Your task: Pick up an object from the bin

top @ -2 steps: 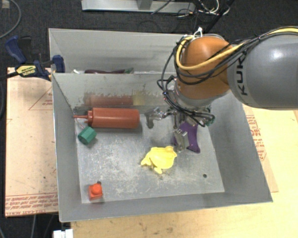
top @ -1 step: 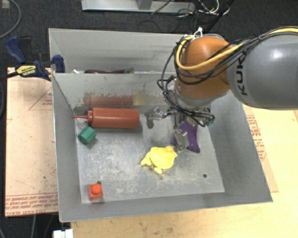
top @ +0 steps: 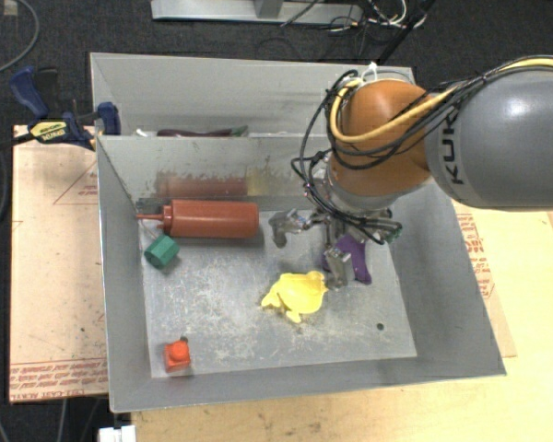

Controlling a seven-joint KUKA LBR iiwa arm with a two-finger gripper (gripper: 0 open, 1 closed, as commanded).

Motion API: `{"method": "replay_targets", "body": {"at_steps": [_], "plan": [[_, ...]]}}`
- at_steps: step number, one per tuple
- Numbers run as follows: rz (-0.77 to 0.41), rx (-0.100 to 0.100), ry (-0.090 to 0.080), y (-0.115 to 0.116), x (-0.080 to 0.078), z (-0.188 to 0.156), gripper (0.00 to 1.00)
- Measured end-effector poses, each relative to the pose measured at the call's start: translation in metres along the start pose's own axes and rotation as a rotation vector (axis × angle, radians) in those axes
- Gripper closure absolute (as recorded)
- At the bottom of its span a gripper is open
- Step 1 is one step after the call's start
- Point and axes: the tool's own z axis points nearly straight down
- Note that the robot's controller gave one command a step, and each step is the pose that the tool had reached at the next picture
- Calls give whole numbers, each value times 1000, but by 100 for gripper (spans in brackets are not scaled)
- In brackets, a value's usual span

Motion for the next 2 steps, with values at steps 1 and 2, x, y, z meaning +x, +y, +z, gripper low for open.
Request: {"method": "replay_targets", "body": {"at_steps": [1, 2], "plan": [[-200, -2, 2, 11, 14, 30, 0], [-461, -1, -3, 24, 17, 58, 100]]}}
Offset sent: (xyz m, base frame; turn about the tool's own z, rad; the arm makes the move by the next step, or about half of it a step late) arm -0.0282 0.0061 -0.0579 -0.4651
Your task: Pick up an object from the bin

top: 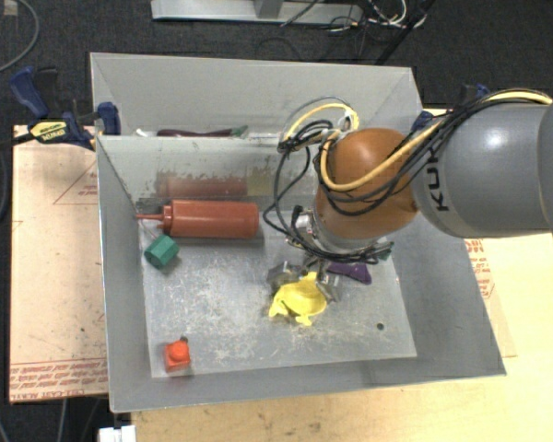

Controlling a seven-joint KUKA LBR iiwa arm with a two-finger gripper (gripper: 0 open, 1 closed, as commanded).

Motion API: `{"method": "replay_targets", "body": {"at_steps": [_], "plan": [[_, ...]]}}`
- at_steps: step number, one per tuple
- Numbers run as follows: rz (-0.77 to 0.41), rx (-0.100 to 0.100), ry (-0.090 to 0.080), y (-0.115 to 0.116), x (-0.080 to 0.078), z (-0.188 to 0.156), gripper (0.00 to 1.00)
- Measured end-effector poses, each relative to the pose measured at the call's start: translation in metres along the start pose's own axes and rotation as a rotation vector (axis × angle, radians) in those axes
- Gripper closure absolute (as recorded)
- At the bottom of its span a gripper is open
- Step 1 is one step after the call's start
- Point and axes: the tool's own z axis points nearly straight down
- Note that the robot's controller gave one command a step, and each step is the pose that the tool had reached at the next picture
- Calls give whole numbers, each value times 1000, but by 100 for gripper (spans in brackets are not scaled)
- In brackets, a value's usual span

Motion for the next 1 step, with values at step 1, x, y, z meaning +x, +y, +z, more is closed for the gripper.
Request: {"method": "replay_targets", "body": {"at_steps": [1], "plan": [[0, 0, 0, 0, 0, 0, 100]]}}
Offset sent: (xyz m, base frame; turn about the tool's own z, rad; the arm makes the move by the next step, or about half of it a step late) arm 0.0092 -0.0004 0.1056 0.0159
